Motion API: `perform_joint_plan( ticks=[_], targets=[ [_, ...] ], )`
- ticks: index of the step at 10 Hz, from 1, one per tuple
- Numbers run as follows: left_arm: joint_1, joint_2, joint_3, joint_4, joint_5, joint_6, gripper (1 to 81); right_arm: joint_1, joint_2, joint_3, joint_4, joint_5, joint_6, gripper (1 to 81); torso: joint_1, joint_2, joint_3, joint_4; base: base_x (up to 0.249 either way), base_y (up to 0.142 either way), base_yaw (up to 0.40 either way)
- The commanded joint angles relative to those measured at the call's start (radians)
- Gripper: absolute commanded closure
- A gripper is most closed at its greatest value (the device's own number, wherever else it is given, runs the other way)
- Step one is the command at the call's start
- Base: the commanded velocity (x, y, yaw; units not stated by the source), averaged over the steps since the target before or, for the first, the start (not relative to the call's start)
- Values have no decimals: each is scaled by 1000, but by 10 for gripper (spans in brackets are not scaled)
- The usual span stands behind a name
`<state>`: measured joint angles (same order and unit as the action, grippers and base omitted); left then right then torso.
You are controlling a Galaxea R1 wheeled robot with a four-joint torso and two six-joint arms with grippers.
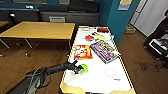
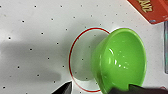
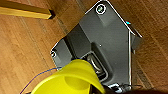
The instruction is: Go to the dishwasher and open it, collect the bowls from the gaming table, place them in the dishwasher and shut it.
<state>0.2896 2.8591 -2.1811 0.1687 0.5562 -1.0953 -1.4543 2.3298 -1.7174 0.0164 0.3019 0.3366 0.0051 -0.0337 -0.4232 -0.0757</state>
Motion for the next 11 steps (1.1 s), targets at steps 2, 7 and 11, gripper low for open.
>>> perform_joint_plan(
  ticks=[2,7,11],
  targets=[
    [-128,16,15,54,36,3,10,13,-37,18,-24,-58,-4,811,0,0,0,0,0,0,0],
    [-80,23,70,196,106,9,811,25,-34,9,-23,-60,-2,811,0,0,0,0,0,0,0],
    [-183,-117,364,233,134,-3,811,25,-39,15,-24,-61,-2,811,0,0,0,0,0,0,0]
  ],
)
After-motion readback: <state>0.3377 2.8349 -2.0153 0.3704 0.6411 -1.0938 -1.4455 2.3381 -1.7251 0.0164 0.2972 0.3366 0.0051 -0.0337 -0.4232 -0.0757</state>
